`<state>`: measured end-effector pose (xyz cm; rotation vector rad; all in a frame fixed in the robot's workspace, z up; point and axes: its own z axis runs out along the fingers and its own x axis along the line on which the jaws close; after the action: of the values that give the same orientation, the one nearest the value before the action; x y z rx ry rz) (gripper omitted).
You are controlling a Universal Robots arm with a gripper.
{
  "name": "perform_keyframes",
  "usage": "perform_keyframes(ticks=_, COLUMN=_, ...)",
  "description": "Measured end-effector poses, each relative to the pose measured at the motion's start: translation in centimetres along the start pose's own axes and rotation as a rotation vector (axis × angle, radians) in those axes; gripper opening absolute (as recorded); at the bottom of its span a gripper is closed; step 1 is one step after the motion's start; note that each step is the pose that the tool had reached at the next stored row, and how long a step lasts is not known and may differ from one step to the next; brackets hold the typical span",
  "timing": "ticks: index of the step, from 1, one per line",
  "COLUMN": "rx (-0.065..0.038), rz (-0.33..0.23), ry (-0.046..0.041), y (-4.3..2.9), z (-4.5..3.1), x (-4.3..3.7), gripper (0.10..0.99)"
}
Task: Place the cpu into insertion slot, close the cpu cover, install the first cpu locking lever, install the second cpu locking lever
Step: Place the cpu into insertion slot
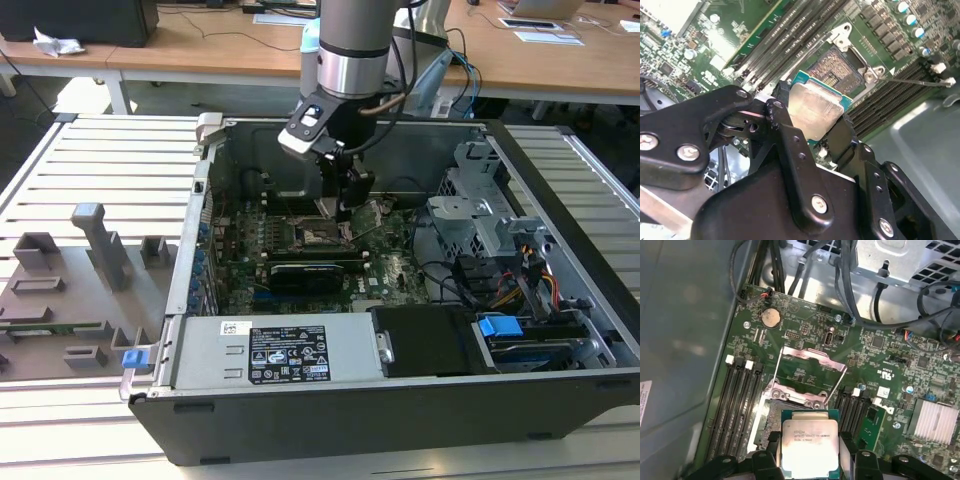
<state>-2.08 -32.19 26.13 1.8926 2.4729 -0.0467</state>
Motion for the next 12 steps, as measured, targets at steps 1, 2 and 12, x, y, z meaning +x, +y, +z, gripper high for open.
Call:
perform_keyframes(ticks=1, rx=-0.002, rz=0.004, ry=0.0062, y=-0.01, z=0.0, x=0.0, gripper=0.545)
perform_keyframes(ticks=2, rx=-0.002, rz=0.008, ry=0.0097, y=-0.01, z=0.01, x=0.01, gripper=0.545)
perform_keyframes(ticks=12, rx=0.002, rz=0.126, ry=0.0103, y=-0.01, z=0.02, x=0.0, gripper=0.545)
